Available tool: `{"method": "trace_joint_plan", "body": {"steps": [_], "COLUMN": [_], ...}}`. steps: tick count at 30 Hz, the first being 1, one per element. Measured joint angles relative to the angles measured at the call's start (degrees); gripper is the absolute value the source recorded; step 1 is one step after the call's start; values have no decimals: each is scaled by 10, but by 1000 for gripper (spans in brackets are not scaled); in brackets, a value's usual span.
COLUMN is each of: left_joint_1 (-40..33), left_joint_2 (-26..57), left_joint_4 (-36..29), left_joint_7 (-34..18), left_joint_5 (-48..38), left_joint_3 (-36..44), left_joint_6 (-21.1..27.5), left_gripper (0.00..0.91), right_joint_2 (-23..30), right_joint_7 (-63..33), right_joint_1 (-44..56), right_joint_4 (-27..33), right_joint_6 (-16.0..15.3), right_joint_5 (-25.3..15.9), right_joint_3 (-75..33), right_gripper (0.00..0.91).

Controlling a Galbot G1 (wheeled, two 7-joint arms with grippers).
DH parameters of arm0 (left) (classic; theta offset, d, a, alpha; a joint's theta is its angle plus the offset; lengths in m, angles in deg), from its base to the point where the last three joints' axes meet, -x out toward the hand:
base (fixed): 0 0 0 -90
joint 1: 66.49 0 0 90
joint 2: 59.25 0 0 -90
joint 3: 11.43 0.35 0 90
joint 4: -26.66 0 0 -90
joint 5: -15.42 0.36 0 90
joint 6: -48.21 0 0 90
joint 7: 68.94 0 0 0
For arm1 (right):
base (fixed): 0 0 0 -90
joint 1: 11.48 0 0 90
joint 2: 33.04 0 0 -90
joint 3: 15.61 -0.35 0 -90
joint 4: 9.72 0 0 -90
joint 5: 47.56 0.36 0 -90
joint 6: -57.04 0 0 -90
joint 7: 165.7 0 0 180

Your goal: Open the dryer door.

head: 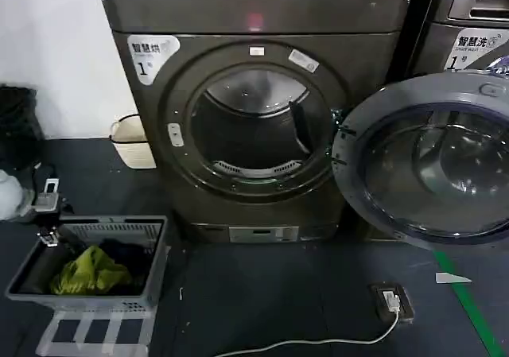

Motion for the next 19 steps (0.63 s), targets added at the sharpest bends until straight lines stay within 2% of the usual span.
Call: {"method": "trace_joint_plan", "body": {"steps": [19], "left_joint_1": [4], "left_joint_2": [-9], "left_joint_4": [9], "left_joint_7": [3], "left_joint_5": [1], "left_joint_3": [0], "left_joint_6": [-8], "left_gripper": [907], "right_joint_2": [2], "right_joint_7": [6], "right_joint_1": [9], "right_joint_4": [-14], "right_joint_6": [-6], "right_joint_5": [-13], "right_joint_3": [-35], "right_gripper": [907]}}
